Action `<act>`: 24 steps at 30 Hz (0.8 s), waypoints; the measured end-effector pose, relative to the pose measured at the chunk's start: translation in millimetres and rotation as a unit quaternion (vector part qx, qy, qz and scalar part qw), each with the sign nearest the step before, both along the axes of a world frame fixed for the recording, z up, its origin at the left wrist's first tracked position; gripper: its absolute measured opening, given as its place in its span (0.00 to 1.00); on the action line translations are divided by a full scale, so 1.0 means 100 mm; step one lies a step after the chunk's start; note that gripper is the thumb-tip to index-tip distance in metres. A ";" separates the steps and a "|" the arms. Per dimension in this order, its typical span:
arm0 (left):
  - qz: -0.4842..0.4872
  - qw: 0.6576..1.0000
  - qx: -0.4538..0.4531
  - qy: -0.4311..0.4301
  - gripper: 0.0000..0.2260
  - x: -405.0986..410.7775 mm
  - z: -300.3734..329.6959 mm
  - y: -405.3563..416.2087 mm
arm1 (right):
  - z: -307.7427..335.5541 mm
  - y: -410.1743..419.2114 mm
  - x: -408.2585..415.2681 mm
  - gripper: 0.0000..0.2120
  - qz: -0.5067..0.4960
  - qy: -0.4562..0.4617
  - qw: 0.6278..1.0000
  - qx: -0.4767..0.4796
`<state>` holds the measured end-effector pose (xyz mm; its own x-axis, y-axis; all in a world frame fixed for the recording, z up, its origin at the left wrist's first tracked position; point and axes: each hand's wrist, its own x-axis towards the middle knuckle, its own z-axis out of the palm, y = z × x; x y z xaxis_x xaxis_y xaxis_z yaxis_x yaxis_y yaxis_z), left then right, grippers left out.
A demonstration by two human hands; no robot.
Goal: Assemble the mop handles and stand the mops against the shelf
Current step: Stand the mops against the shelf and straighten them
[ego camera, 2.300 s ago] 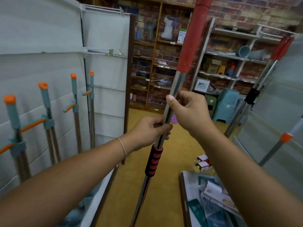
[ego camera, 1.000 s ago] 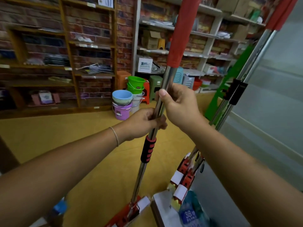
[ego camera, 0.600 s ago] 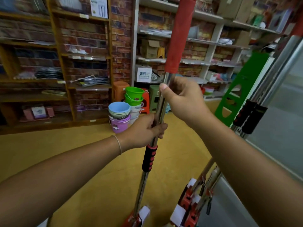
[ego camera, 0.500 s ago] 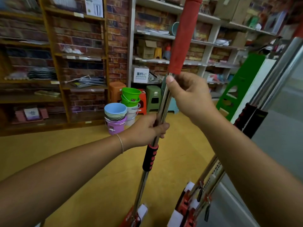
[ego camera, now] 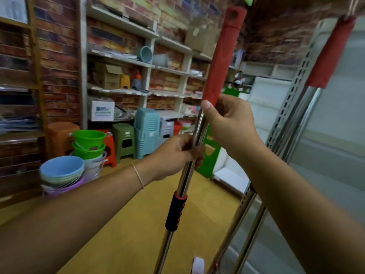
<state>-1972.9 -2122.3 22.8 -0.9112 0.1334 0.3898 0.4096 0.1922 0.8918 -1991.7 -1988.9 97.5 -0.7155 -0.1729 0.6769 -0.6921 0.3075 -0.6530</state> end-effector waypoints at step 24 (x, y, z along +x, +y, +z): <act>-0.248 0.941 -0.118 0.197 0.09 -0.95 0.96 0.70 | 0.93 0.45 -0.03 0.09 -0.301 -0.008 0.951 -0.071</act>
<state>-2068.1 -2052.3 118.8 -0.5057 0.6291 0.5903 0.7904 0.0637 0.6093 -1994.8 -1944.1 190.7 -0.6658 0.3636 0.6515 -0.4088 0.5527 -0.7262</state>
